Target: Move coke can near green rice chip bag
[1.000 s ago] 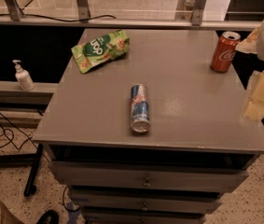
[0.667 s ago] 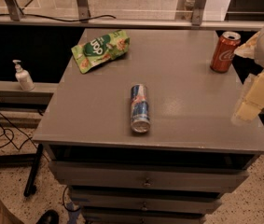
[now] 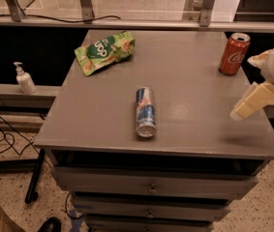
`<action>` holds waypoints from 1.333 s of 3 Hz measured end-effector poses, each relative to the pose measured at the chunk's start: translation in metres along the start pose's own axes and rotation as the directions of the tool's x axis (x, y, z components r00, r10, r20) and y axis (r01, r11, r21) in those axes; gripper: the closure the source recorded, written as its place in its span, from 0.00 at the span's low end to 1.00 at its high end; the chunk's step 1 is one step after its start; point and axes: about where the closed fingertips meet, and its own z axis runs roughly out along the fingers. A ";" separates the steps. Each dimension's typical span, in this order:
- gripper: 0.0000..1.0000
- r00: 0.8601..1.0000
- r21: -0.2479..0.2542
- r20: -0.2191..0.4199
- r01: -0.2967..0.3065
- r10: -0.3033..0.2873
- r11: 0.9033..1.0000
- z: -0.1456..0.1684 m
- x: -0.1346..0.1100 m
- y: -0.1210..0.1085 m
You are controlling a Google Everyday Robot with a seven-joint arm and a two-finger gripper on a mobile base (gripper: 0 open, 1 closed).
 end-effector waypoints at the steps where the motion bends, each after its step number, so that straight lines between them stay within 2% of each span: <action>1: 0.00 0.993 0.063 0.104 -0.058 0.051 0.996 0.022 0.010 -0.047; 2: 0.00 0.976 0.108 0.188 -0.129 0.107 0.986 0.037 0.019 -0.090; 3: 0.00 0.953 0.138 0.259 -0.195 0.155 0.971 0.044 0.025 -0.121; 4: 0.00 0.915 0.144 0.350 -0.265 0.202 0.953 0.050 0.021 -0.149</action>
Offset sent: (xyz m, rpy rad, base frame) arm 0.1309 -0.0820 -0.0152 0.2630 -0.2310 -0.1796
